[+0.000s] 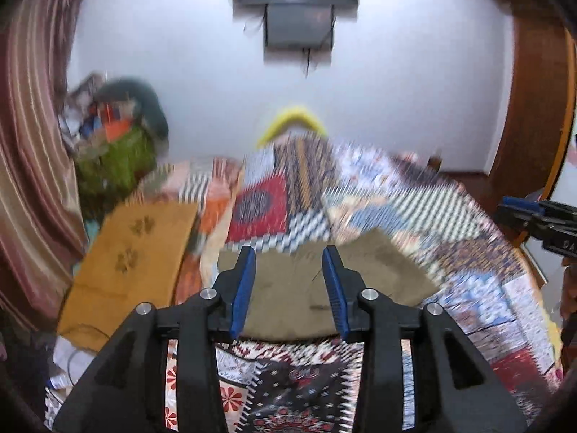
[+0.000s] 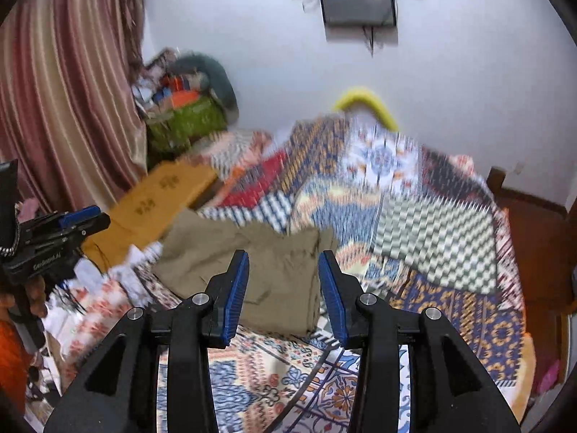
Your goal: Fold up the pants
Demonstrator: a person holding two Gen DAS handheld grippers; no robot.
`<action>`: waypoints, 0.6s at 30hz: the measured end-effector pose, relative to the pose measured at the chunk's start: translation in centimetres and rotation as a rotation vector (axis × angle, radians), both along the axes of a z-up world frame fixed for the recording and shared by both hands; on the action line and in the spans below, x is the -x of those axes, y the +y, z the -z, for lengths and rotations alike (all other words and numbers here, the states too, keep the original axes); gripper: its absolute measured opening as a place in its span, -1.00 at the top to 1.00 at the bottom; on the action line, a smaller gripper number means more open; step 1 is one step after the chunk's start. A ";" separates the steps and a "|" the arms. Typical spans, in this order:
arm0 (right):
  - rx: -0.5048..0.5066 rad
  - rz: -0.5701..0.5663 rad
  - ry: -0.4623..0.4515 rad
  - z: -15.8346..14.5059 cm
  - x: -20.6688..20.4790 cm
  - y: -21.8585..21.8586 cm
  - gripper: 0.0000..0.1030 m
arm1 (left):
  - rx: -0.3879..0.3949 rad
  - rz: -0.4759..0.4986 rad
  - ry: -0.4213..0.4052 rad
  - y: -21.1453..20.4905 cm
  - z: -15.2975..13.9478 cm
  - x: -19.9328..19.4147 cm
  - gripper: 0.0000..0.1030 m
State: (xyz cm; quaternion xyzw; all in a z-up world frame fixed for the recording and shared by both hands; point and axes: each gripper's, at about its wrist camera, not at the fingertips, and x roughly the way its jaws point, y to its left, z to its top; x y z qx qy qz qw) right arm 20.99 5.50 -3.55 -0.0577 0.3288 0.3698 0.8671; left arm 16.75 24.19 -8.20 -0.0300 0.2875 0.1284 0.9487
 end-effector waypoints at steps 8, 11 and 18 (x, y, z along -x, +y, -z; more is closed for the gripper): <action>-0.149 -0.015 -0.170 -6.7 6.4 -4.1 0.28 | -0.043 0.039 -0.217 -6.2 -7.1 6.6 0.26; -0.190 -0.011 -0.243 -8.4 9.4 -5.7 0.28 | -0.056 0.060 -0.279 -8.6 -8.4 9.2 0.25; -0.263 -0.012 -0.322 -9.7 14.4 -7.5 0.00 | -0.033 0.087 -0.356 -12.0 -9.7 14.0 0.19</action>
